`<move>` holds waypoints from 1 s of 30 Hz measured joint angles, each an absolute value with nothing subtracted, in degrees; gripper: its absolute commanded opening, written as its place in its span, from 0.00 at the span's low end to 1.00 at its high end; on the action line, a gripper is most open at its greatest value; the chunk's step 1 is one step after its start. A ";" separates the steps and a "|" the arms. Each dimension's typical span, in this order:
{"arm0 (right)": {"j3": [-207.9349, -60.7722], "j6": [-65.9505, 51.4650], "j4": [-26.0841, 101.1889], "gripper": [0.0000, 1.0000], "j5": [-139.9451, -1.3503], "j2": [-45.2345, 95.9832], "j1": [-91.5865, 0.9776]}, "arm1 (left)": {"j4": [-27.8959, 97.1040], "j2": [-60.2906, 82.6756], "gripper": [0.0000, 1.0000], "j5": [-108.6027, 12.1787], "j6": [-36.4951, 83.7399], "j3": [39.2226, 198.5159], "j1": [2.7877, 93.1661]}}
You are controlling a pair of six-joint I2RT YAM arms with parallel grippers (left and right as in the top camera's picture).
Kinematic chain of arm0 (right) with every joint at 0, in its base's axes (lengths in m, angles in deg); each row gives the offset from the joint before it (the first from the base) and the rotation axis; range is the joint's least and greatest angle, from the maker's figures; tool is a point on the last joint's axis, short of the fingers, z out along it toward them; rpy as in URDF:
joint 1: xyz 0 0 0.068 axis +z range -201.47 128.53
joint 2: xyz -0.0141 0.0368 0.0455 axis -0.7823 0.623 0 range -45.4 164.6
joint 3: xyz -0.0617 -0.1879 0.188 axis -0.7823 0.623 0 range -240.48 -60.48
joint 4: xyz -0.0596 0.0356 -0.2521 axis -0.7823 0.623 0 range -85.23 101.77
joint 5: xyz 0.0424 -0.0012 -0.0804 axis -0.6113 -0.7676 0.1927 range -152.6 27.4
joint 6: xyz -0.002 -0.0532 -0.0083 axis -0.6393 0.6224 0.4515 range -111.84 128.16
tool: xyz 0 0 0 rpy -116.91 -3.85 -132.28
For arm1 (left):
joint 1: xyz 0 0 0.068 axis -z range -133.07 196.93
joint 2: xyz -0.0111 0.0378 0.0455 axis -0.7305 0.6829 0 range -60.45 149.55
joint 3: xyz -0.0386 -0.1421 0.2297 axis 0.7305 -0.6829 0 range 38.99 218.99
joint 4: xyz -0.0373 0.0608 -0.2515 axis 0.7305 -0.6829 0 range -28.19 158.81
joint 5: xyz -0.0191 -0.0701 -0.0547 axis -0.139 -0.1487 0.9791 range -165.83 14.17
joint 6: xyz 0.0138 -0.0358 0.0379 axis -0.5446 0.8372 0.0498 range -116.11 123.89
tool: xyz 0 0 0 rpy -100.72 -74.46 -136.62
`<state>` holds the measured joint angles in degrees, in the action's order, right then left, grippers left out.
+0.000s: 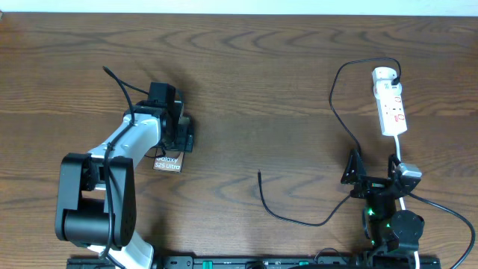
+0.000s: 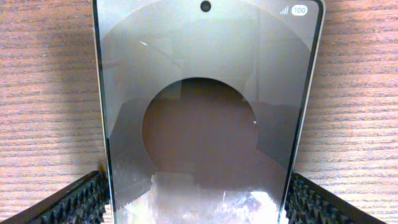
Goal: Plug charger to phone and switch on socket
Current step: 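Lower the left gripper and close it on the phone's edges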
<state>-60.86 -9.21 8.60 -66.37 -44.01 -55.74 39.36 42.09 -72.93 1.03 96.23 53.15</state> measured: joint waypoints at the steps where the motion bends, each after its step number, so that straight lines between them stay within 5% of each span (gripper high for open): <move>1: -60.86 -9.21 8.60 0.99 -66.37 -44.01 -55.74 | 39.36 42.09 0.84 -72.95 1.01 96.23 53.15; 30: -60.86 -9.21 8.60 0.99 -66.37 -44.01 -55.74 | 39.36 42.09 0.69 -72.84 1.01 96.20 53.15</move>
